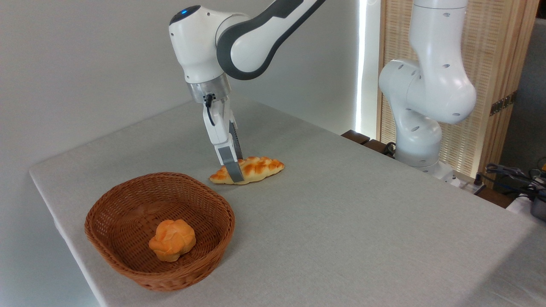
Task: Put bread into the basket
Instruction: 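Close the gripper on the middle of the braided bread roll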
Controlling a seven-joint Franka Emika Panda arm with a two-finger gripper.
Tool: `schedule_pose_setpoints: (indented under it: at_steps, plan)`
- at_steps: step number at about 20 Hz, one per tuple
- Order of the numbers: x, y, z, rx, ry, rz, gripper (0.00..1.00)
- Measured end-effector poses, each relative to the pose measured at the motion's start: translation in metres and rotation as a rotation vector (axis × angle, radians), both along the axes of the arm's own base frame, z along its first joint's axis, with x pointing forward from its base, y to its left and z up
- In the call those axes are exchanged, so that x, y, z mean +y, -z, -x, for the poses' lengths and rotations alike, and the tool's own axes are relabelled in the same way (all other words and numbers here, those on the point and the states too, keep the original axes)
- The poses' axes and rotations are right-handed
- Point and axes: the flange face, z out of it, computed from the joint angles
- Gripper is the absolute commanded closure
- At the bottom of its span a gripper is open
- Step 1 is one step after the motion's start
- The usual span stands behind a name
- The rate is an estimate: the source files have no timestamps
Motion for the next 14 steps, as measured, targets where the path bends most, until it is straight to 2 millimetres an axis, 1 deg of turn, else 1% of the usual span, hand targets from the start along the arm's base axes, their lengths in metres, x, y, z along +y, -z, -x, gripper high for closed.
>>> schedule_pose_setpoints:
  at_steps: [1,2,3,4,5,6,7,14]
  plan:
    - [0.0001,0.0011,0.0000,0.002,0.000,-0.001,0.17]
    - [0.0001,0.0022,0.0000,0.004,0.000,-0.001,0.27]
    - [0.0001,0.0032,-0.0001,0.007,0.000,-0.002,0.37]
    - [0.0001,0.0046,-0.0002,0.009,0.000,-0.002,0.54]
    - [0.0002,0.0064,-0.0001,0.013,0.000,-0.004,0.64]
    - [0.0004,0.0080,0.0000,0.016,0.000,-0.005,0.70]
    - [0.0004,0.0092,0.0000,0.019,0.000,-0.005,0.73]
    - [-0.0011,0.0108,0.0007,0.022,0.004,-0.006,0.73]
